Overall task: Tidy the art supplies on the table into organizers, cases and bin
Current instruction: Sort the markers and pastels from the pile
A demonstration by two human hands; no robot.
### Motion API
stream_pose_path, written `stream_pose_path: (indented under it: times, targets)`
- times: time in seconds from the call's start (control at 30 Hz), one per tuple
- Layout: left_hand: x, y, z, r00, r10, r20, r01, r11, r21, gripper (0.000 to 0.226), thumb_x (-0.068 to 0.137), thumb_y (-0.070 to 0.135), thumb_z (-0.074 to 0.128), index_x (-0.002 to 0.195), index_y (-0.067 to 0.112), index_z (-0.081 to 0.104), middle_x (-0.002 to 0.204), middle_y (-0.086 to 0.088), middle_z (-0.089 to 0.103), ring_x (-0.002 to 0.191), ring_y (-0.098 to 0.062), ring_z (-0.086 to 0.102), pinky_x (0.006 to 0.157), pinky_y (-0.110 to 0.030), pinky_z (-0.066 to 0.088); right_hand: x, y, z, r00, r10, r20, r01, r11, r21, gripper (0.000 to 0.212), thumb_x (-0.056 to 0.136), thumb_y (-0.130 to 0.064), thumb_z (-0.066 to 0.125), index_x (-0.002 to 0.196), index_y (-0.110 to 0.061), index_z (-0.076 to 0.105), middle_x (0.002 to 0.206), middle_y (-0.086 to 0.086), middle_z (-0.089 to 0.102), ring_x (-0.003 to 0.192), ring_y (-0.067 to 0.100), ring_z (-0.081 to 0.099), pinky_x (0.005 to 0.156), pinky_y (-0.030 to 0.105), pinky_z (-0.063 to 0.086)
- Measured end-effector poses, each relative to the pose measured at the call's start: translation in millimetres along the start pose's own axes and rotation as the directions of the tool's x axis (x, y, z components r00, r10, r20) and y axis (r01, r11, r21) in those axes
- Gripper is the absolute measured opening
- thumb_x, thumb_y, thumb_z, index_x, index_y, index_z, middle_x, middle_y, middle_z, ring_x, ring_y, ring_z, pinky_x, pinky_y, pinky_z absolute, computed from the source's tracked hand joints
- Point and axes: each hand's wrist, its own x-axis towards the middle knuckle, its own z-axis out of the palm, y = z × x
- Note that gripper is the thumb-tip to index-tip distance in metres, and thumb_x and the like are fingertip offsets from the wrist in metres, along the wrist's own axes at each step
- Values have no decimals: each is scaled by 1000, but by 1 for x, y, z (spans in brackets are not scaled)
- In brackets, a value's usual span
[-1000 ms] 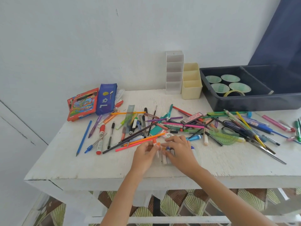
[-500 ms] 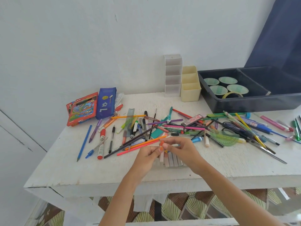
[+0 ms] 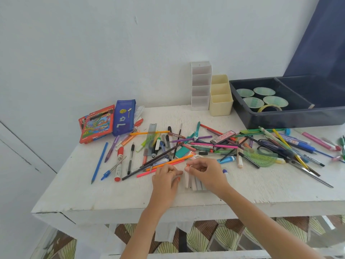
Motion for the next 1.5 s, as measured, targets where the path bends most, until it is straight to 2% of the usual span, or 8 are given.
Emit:
stream_pose_path:
  times: [0.13, 0.33, 0.5, 0.77, 1.13, 1.3, 1.4, 1.5]
  targets:
    - [-6, -1, 4, 999, 21, -42, -20, 1000, 23, 22, 94, 20, 52, 111, 28, 64, 104, 19, 40, 99, 1, 28, 74, -18, 18, 0, 2, 2, 1000, 0, 7, 0, 994, -109, 17, 78, -22, 76, 93, -17, 73, 75, -7, 67, 62, 0, 55, 57, 8, 43]
    - [-8, -1, 6, 999, 7, -50, -5, 999, 40, 24, 97, 23, 46, 114, 30, 61, 109, 19, 39, 102, 2, 26, 74, -19, 17, 5, -4, -3, 998, -35, 50, 43, 986, -161, 21, 80, -20, 73, 101, -19, 72, 85, -11, 69, 76, -2, 62, 69, 6, 47]
    - [-10, -2, 7, 1000, 1, -23, 1, 996, 84, 28, 99, 25, 40, 118, 36, 56, 116, 16, 40, 106, 1, 25, 76, -21, 17, 5, -1, -4, 996, -26, 91, 48, 967, -249, 20, 82, -21, 71, 102, -19, 72, 83, -12, 67, 73, -2, 59, 63, 4, 44]
    - [-13, -1, 10, 999, -3, -33, 7, 992, 128, 30, 101, 26, 36, 121, 36, 54, 122, 15, 39, 111, -1, 24, 77, -20, 15, 3, 9, 6, 968, -233, 93, 245, 799, -549, 23, 87, -30, 64, 107, -20, 71, 91, -4, 52, 91, 8, 36, 79, 19, 24]
    - [-13, -4, 12, 999, 2, -36, 1, 996, 85, 28, 100, 25, 37, 119, 33, 56, 119, 18, 38, 110, 1, 24, 80, -20, 17, -1, 19, 11, 919, -389, 63, 345, 717, -606, 13, 78, -20, 74, 91, -21, 76, 81, -2, 58, 81, 20, 49, 72, 31, 36]
    - [-12, -5, 10, 998, 8, -65, -11, 999, -46, 23, 98, 24, 45, 111, 35, 60, 110, 21, 42, 106, 4, 29, 78, -19, 18, -3, 21, 12, 914, -402, 49, 355, 737, -575, 11, 79, -18, 73, 90, -15, 74, 80, -2, 57, 81, 16, 51, 74, 27, 41]
    - [-13, -6, 8, 994, -4, -113, -16, 983, -182, 19, 96, 24, 49, 104, 35, 62, 108, 22, 49, 108, 5, 36, 89, -11, 19, -5, 23, 12, 904, -427, 14, 356, 735, -577, 6, 83, -19, 70, 86, -15, 72, 79, -4, 56, 78, 12, 50, 72, 23, 38]
    - [-2, -3, -2, 957, -92, -276, -1, 947, -320, 16, 92, 18, 52, 96, 26, 65, 98, 16, 57, 102, -2, 51, 93, -23, 37, -4, 24, 10, 912, -409, -40, 318, 764, -561, 8, 88, -21, 64, 85, -16, 70, 80, -6, 56, 77, 11, 50, 70, 28, 44]
